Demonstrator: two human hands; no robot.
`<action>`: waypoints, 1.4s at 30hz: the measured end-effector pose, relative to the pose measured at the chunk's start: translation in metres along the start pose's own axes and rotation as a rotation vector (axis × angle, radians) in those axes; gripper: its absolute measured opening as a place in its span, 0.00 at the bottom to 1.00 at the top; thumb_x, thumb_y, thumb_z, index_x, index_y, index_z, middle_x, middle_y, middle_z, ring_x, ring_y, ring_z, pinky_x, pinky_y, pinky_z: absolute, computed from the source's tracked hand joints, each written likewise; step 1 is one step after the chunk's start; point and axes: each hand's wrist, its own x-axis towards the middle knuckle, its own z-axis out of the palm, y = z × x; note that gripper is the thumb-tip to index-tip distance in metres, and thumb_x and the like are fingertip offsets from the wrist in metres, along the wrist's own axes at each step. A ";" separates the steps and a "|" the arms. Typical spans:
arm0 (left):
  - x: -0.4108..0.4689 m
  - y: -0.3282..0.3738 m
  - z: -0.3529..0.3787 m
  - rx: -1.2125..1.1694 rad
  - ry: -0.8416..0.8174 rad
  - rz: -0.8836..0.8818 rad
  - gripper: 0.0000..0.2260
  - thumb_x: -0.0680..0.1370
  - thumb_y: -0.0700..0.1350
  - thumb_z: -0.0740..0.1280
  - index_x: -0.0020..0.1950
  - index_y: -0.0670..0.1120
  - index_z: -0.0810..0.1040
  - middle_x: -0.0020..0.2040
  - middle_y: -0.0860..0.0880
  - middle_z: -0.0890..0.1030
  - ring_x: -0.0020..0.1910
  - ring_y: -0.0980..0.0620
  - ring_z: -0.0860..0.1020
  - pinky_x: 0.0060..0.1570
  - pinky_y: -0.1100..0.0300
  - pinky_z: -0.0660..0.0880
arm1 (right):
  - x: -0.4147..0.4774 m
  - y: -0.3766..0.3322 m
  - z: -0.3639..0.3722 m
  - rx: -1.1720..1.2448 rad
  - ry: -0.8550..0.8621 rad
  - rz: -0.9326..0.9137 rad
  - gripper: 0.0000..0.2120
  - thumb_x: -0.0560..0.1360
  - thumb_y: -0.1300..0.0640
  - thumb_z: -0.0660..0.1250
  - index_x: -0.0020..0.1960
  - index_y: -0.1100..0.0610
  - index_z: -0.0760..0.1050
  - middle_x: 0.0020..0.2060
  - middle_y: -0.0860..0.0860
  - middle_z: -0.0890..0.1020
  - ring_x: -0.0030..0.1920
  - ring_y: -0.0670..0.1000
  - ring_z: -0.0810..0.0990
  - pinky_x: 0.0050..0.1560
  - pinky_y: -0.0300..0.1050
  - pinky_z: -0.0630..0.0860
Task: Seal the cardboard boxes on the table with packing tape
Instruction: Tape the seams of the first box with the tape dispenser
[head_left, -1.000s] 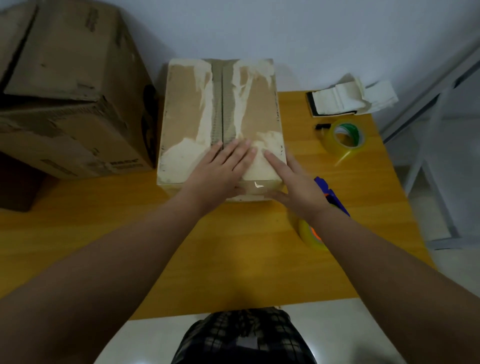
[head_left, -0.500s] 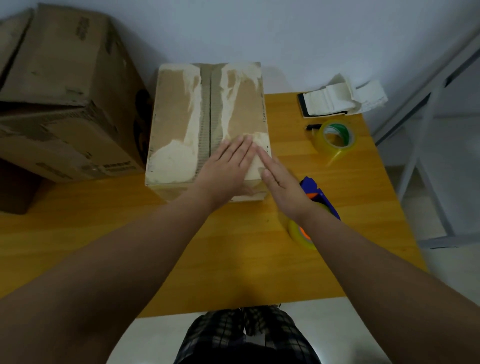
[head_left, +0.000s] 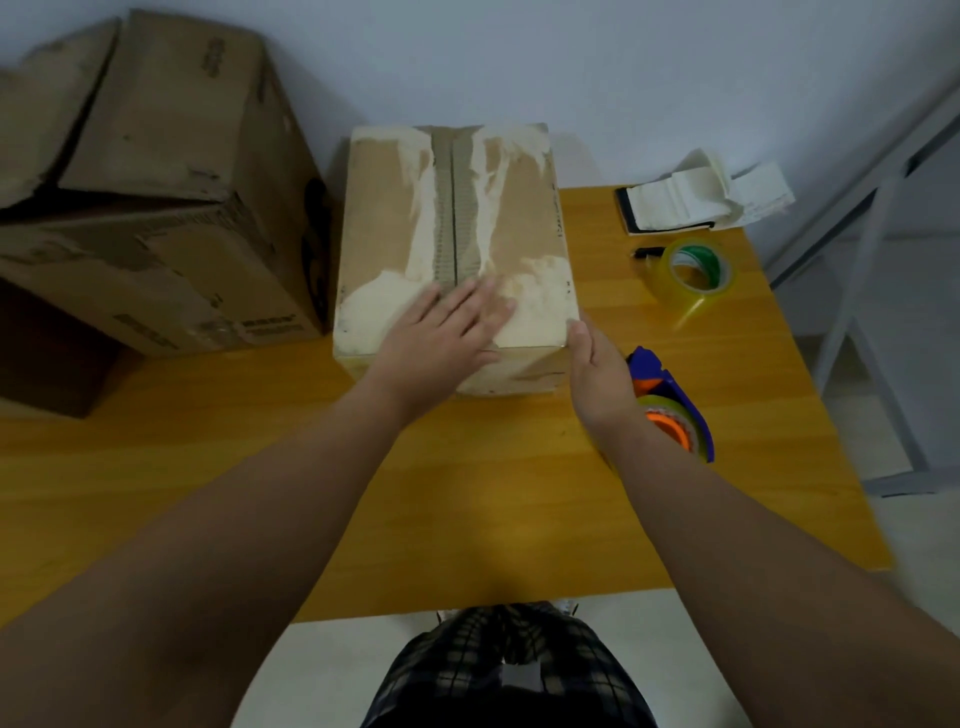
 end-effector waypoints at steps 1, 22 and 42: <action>-0.011 -0.010 0.001 0.001 -0.007 -0.023 0.26 0.80 0.58 0.41 0.76 0.51 0.42 0.78 0.46 0.50 0.76 0.48 0.49 0.74 0.48 0.49 | 0.000 0.000 0.000 -0.012 0.013 0.005 0.21 0.83 0.46 0.49 0.72 0.50 0.66 0.65 0.47 0.74 0.65 0.47 0.70 0.67 0.50 0.68; -0.065 0.041 -0.026 -0.572 -0.050 0.016 0.20 0.83 0.51 0.50 0.75 0.51 0.61 0.76 0.51 0.58 0.75 0.53 0.53 0.72 0.53 0.43 | -0.057 -0.036 0.044 0.209 0.200 0.381 0.40 0.79 0.44 0.60 0.77 0.48 0.34 0.75 0.52 0.58 0.70 0.59 0.64 0.66 0.54 0.68; -0.092 -0.041 -0.017 -0.523 -0.066 -0.237 0.26 0.78 0.57 0.61 0.75 0.53 0.60 0.74 0.42 0.57 0.71 0.42 0.60 0.68 0.51 0.62 | 0.002 -0.071 0.059 0.611 0.117 0.530 0.33 0.74 0.53 0.71 0.74 0.53 0.60 0.63 0.51 0.74 0.60 0.58 0.76 0.49 0.53 0.80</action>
